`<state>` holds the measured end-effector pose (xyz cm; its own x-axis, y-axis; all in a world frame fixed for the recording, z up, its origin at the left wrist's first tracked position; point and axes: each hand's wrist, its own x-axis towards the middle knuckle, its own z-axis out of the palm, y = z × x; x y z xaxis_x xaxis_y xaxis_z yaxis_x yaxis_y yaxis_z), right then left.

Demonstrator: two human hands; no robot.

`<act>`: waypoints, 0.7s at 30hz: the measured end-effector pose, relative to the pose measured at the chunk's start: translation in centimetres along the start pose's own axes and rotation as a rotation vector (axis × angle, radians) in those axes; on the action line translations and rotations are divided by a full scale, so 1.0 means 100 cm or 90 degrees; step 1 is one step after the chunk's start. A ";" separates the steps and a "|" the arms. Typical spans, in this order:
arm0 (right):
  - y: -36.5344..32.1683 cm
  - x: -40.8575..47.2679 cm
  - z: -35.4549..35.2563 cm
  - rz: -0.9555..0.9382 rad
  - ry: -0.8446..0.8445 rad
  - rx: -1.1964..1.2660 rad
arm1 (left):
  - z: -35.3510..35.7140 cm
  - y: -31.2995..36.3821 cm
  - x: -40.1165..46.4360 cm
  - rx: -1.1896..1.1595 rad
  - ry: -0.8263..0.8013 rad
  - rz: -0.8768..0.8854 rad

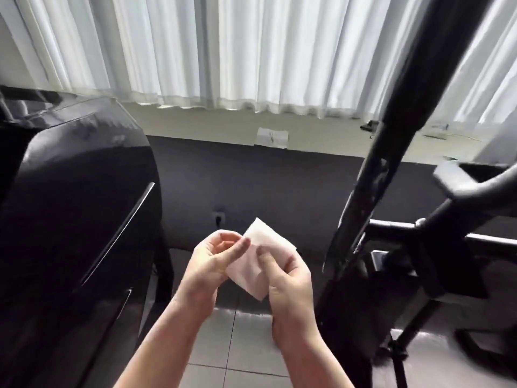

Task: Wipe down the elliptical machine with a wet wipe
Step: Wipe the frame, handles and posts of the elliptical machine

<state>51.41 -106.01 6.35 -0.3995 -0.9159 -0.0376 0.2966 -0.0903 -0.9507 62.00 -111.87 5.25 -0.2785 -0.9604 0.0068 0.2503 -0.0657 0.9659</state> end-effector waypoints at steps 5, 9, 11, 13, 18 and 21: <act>0.043 0.063 0.024 0.081 0.072 0.042 | -0.047 -0.028 0.089 0.036 -0.158 -0.130; 0.064 0.116 0.041 0.120 0.126 0.060 | -0.074 -0.034 0.161 0.081 -0.301 -0.161; 0.069 0.135 0.043 0.129 0.141 0.062 | -0.078 -0.034 0.194 0.127 -0.354 -0.190; 0.070 0.150 0.042 0.135 0.164 0.055 | -0.073 -0.035 0.222 0.193 -0.417 -0.209; 0.067 0.174 0.033 0.122 0.242 0.106 | -0.043 -0.042 0.272 0.243 -0.564 -0.202; 0.061 0.192 0.022 0.115 0.280 0.175 | -0.023 -0.048 0.291 0.195 -0.624 -0.168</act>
<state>47.42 -125.00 0.47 -0.6285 -0.6821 -0.3739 0.5863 -0.0995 -0.8040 54.86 -140.12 0.25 -0.9504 -0.2786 -0.1386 -0.1333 -0.0378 0.9903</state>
